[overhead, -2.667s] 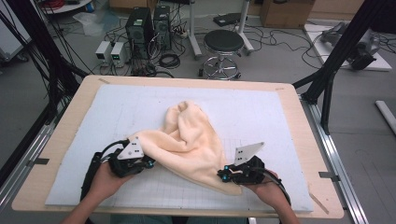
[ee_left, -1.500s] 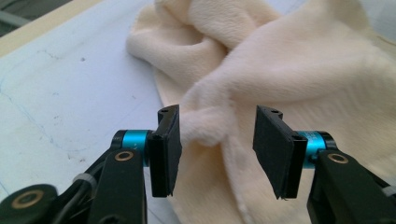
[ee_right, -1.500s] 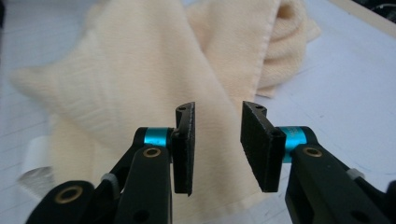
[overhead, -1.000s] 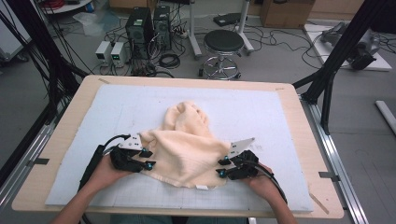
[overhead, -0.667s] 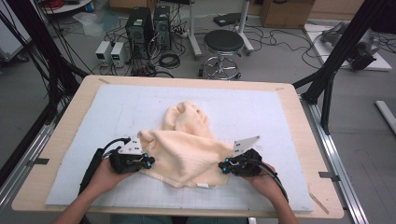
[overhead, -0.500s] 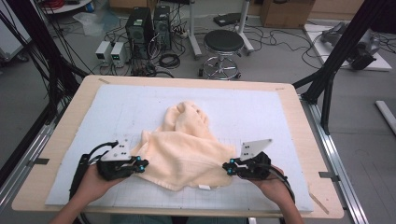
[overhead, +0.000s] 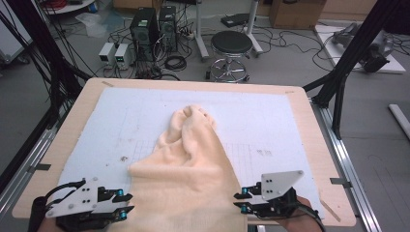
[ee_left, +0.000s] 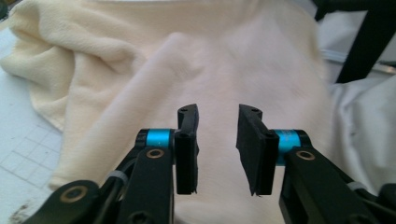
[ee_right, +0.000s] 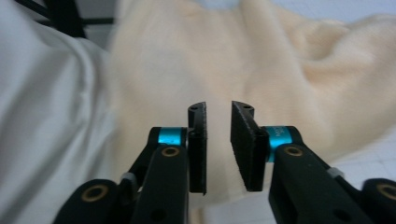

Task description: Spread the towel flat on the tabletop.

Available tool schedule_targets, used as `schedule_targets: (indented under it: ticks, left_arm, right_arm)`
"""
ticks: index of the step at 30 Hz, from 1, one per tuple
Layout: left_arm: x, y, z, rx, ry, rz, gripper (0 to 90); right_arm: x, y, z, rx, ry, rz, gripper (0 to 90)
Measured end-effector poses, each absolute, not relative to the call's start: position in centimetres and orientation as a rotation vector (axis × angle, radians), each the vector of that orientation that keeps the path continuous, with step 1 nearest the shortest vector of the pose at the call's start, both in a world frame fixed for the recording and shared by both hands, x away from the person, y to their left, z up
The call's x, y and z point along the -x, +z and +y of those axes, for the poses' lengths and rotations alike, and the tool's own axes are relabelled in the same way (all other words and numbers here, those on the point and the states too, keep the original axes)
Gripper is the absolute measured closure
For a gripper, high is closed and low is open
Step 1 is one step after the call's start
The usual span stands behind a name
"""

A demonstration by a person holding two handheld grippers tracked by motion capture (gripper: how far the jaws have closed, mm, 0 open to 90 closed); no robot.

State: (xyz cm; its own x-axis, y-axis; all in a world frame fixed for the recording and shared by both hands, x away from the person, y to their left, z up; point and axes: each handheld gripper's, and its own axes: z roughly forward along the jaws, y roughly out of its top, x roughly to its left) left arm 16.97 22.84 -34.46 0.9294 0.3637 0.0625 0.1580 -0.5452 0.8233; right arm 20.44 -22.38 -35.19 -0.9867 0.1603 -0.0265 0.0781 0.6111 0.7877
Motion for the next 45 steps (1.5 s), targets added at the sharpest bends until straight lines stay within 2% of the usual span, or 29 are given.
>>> schedule_targets:
  ticks: [2, 4, 6, 9, 12, 14, 16, 17, 19, 26, 30, 32, 34, 37, 38, 39, 42, 45]
  left_arm:
    - [-17.7, -35.1, 22.6, -2.156, 0.288, 0.378, 62.2]
    - [-20.5, -37.1, 22.0, -2.165, 0.314, 0.416, 59.0]
    - [-21.6, -37.8, 21.9, -2.159, 0.318, 0.436, 54.3]
    - [-25.2, -39.5, 21.2, -2.15, 0.37, 0.501, 48.5]
    - [-26.7, -40.1, 20.9, -2.17, 0.383, 0.514, 45.9]
    - [-28.1, -41.2, 20.2, -2.22, 0.291, 0.544, 50.9]
    - [-28.4, -42.0, 20.0, -2.272, 0.245, 0.545, 64.5]
    - [-28.3, -42.3, 19.9, -2.284, 0.233, 0.542, 74.0]
    - [-27.8, -42.5, 20.0, -2.29, 0.233, 0.525, 81.1]
    - [-24.9, -41.0, 20.6, -2.279, 0.231, 0.46, 82.8]
    - [-21.1, -40.3, 20.8, -2.284, 0.196, 0.393, 82.6]
    - [-20.6, -40.2, 20.9, -2.285, 0.189, 0.376, 77.3]
    - [-20.2, -39.6, 21.1, -2.261, 0.198, 0.375, 65.4]
    - [-20.9, -39.0, 21.4, -2.245, 0.221, 0.386, 58.2]
    - [-21.5, -38.7, 21.6, -2.225, 0.234, 0.398, 58.2]
    - [-22.7, -38.2, 21.7, -2.178, 0.251, 0.424, 57.5]
    - [-24.4, -38.2, 21.6, -2.161, 0.275, 0.454, 57.5]
    - [-27.8, -39.7, 21.1, -2.179, 0.288, 0.502, 55.9]
  right_arm:
    - [-21.9, -36.0, -21.8, -0.228, 1.314, 2.73, 69.1]
    - [-23.6, -37.1, -21.2, -0.243, 1.28, 2.723, 63.9]
    - [-25.5, -38.2, -20.7, -0.276, 1.259, 2.708, 60.1]
    - [-28.5, -40.1, -20.1, -0.34, 1.199, 2.716, 58.3]
    - [-30.3, -41.5, -19.5, -0.358, 1.108, 2.767, 58.2]
    - [-30.9, -42.3, -19.1, -0.372, 1.041, 2.806, 62.9]
    - [-31.1, -43.0, -19.1, -0.379, 0.997, 2.84, 73.6]
    - [-31.1, -43.1, -19.4, -0.393, 1.043, 2.846, 83.5]
    - [-30.8, -43.1, -20.0, -0.396, 1.066, 2.846, 89.1]
    - [-27.1, -41.9, -21.8, -0.346, 1.115, 2.869, 90.0]
    - [-23.6, -41.5, -22.7, -0.333, 1.115, 2.875, 90.0]
    - [-22.4, -41.4, -22.9, -0.324, 1.108, 2.871, 89.3]
    - [-22.1, -40.8, -22.9, -0.314, 1.142, 2.821, 83.2]
    - [-23.4, -39.7, -22.2, -0.314, 1.165, 2.767, 72.6]
    - [-23.4, -39.7, -22.2, -0.314, 1.165, 2.767, 72.6]
    - [-25.2, -39.1, -21.3, -0.31, 1.16, 2.745, 67.4]
    - [-28.2, -39.2, -20.1, -0.302, 1.149, 2.72, 63.7]
    - [-31.4, -40.0, -19.4, -0.336, 1.151, 2.711, 58.9]
